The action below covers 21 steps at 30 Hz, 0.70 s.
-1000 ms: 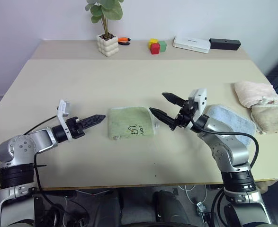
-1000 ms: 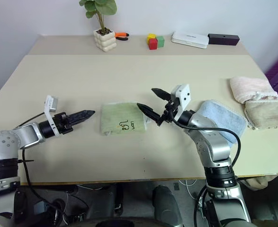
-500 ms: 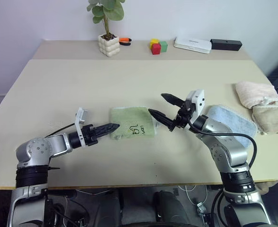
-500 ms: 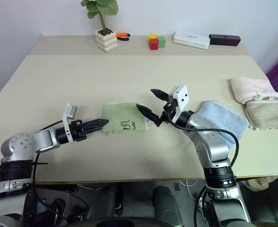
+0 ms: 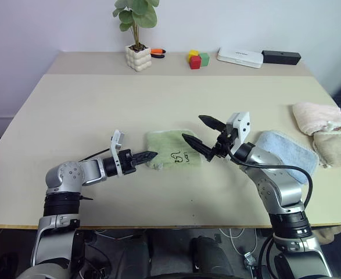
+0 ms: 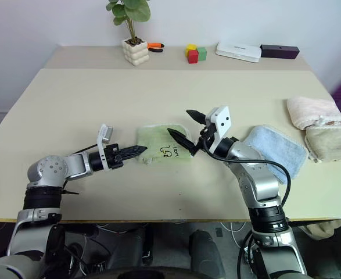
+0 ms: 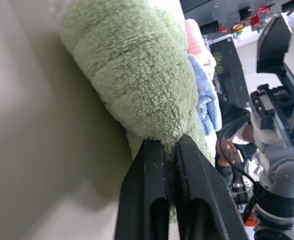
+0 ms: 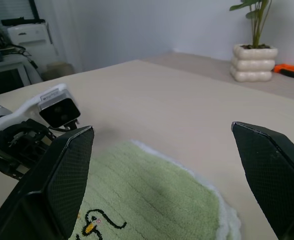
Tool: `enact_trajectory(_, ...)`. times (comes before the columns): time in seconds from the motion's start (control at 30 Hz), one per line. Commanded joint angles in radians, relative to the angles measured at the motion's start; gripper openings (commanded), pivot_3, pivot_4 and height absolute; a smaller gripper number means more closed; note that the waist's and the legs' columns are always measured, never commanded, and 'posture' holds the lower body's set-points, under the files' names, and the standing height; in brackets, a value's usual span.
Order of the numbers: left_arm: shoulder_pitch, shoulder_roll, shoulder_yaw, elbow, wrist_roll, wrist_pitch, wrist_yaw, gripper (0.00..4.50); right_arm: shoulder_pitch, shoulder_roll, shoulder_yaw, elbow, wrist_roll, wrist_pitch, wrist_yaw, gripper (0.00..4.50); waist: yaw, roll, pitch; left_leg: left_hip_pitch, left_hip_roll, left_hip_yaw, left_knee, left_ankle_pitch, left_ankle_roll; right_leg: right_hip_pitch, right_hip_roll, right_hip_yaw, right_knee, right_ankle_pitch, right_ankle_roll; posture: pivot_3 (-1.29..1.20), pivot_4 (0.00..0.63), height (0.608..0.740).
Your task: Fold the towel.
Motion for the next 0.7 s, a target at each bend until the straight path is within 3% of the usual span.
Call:
enact_trajectory(0.03,0.014,-0.015,0.014,0.034,0.021,-0.043,0.001,0.07,-0.008,-0.007,-0.019,-0.035,0.000,-0.032,0.005,4.50,0.001,0.000,0.000,0.000,0.000,0.000,0.000,0.000,0.000,0.000,0.000,0.000,0.000,0.000,0.000,0.00,0.150,0.735)
enact_trajectory(0.13,0.011,-0.010,0.060,0.046,0.057,-0.157,0.033,0.07,-0.009,-0.025,-0.037,-0.024,0.010,-0.032,0.024,4.50,0.000,0.000,0.000,0.000,0.000,0.000,0.000,0.000,0.000,0.000,0.000,0.000,0.000,0.000,0.000,0.00,0.150,0.735)
enact_trajectory(0.37,-0.012,0.004,0.313,0.126,0.050,-0.479,0.182,0.07,0.027,-0.147,-0.087,-0.027,0.075,-0.010,0.174,4.50,-0.026,-0.001,0.001,-0.002,0.001,0.000,-0.002,0.000,0.000,-0.003,0.002,0.000,0.000,0.000,0.001,0.00,0.150,0.735)
enact_trajectory(0.7,0.101,-0.057,0.533,-0.026,0.042,-0.783,0.446,0.07,0.056,-0.227,-0.058,-0.020,0.078,-0.020,0.318,4.50,-0.020,-0.005,0.003,-0.004,0.002,0.001,-0.002,0.000,0.000,-0.005,0.001,0.000,-0.001,0.002,0.004,0.00,0.150,0.735)
